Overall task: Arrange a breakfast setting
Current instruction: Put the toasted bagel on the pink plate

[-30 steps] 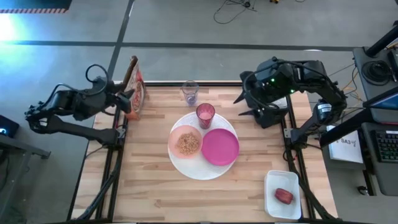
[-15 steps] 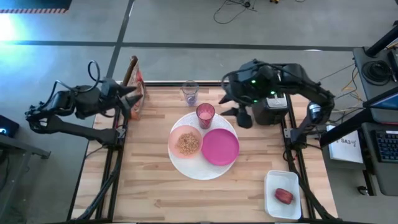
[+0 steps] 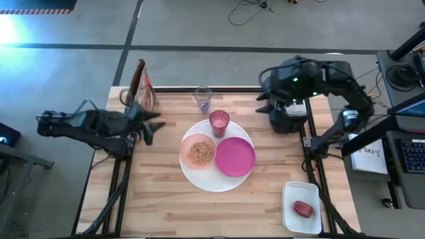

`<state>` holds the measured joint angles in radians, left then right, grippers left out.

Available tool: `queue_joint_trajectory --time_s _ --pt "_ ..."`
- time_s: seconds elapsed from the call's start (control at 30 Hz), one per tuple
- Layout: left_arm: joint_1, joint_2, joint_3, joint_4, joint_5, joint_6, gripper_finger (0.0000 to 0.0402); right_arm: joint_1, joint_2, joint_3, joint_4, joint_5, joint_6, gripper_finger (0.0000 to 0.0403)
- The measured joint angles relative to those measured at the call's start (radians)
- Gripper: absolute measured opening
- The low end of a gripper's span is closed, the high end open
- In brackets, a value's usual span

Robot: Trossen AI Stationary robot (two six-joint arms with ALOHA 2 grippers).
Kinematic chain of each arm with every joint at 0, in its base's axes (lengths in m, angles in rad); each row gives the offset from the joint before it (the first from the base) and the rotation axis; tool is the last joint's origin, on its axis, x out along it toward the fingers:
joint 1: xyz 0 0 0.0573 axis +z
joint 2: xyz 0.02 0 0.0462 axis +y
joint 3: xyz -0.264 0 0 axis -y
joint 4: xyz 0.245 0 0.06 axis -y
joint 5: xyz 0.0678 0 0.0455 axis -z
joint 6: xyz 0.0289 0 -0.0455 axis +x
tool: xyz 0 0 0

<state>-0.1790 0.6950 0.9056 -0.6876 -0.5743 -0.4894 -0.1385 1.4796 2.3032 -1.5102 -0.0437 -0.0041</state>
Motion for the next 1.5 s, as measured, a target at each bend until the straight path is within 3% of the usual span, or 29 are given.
queue_joint_trajectory --time_s 0.13,0.23,0.37,0.6,0.8,1.1,1.3,1.5 --pt "-0.122 -0.016 -0.151 0.277 0.000 0.068 0.0204 0.022 -0.081 -0.137 0.101 0.002 0.054 0.0194" --pt "-0.212 -0.028 -0.199 0.416 0.000 0.117 0.0204 0.039 -0.146 -0.289 0.151 0.000 0.073 0.0194" --pt "-0.351 -0.024 -0.211 0.453 -0.028 0.124 0.0204 0.063 -0.272 -0.557 0.272 0.042 0.116 0.0194" --pt "-0.593 0.058 -0.214 0.474 -0.333 0.095 0.0204 0.077 -0.566 -1.047 0.645 0.047 0.198 0.0194" --pt "-0.679 0.151 -0.214 0.472 -0.545 0.046 0.0204 0.078 -0.728 -1.321 0.855 0.047 0.364 0.0194" --pt "-0.680 0.257 -0.214 0.497 -0.673 -0.026 0.0204 0.077 -0.721 -1.481 0.886 0.086 0.535 0.0194" --pt "-0.680 0.310 -0.214 0.537 -0.676 -0.029 0.0204 0.067 -0.660 -1.482 0.758 -0.105 0.582 0.0194" --pt "-0.680 0.346 -0.214 0.538 -0.721 -0.049 0.0204 0.063 -0.627 -1.438 0.707 -0.125 0.604 0.0194"
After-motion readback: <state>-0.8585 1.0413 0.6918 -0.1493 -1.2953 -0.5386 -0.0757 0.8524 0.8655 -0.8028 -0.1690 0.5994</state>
